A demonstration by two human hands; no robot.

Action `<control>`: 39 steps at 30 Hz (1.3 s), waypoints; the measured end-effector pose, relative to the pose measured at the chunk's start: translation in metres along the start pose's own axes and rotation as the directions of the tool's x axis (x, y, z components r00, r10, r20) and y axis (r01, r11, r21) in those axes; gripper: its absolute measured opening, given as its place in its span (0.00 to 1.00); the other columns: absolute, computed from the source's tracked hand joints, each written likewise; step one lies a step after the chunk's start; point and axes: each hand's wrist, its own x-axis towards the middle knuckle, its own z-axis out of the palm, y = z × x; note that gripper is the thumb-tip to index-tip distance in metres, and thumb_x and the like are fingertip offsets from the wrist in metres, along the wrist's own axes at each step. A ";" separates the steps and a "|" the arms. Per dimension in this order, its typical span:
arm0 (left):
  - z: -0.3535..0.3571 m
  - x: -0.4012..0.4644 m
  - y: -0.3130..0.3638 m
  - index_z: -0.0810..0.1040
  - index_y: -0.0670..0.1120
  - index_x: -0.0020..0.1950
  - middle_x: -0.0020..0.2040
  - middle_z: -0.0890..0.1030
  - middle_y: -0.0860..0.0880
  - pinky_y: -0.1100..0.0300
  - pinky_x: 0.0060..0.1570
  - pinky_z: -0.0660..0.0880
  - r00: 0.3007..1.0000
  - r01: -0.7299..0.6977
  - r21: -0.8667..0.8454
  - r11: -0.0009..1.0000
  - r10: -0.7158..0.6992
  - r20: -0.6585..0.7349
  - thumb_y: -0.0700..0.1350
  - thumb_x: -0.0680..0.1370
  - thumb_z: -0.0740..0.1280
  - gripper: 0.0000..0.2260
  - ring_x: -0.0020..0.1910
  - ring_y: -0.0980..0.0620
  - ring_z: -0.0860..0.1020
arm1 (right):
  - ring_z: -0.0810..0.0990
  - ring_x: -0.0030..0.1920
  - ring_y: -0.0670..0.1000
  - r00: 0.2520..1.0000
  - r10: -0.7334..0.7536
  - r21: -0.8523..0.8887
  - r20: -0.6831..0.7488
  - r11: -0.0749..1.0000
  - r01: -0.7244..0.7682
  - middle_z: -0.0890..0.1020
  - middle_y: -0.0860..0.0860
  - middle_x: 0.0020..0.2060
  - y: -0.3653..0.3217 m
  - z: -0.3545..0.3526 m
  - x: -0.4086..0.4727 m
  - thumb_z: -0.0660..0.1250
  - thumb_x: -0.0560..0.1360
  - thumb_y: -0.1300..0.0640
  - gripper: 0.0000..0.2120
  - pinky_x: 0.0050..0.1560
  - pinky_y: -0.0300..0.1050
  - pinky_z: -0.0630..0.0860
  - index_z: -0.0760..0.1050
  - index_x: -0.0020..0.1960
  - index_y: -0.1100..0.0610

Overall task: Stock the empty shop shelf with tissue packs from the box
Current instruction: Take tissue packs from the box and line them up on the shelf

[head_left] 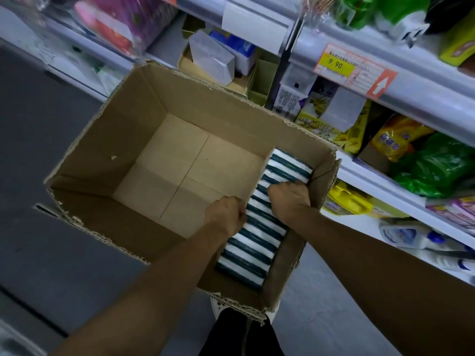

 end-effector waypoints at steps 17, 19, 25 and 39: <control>-0.055 -0.046 -0.001 0.74 0.40 0.39 0.65 0.74 0.58 0.78 0.62 0.61 0.968 -0.232 -0.541 0.809 0.246 -0.048 0.32 0.76 0.68 0.08 0.65 0.71 0.70 | 0.70 0.36 0.54 0.973 -0.161 0.482 -0.164 0.848 0.222 0.71 0.51 0.34 0.047 -0.038 -0.034 0.61 0.75 0.59 0.11 0.34 0.45 0.59 0.60 0.39 0.50; -0.072 -0.049 0.002 0.72 0.44 0.38 0.63 0.78 0.57 0.71 0.63 0.65 0.978 -0.194 -0.563 0.803 0.202 -0.047 0.34 0.76 0.68 0.10 0.63 0.68 0.73 | 0.67 0.34 0.54 0.975 -0.144 0.549 -0.172 0.807 0.216 0.69 0.51 0.32 0.051 -0.054 -0.042 0.62 0.74 0.60 0.15 0.34 0.48 0.62 0.58 0.37 0.49; -0.125 -0.070 0.021 0.68 0.46 0.43 0.39 0.75 0.49 0.59 0.38 0.71 0.978 -0.147 -0.487 0.861 0.054 -0.201 0.41 0.80 0.61 0.06 0.40 0.53 0.74 | 0.75 0.37 0.55 0.964 0.094 0.699 -0.250 0.706 0.113 0.76 0.51 0.34 0.062 -0.105 -0.066 0.66 0.71 0.57 0.08 0.38 0.51 0.71 0.67 0.39 0.53; -0.214 -0.120 0.102 0.71 0.55 0.70 0.60 0.77 0.54 0.59 0.56 0.73 0.939 -0.341 -0.499 0.797 0.265 -0.219 0.54 0.82 0.61 0.17 0.58 0.55 0.77 | 0.79 0.38 0.44 0.917 0.328 0.970 -0.229 0.003 0.241 0.82 0.51 0.43 0.089 -0.201 -0.181 0.61 0.77 0.69 0.13 0.35 0.32 0.75 0.79 0.48 0.54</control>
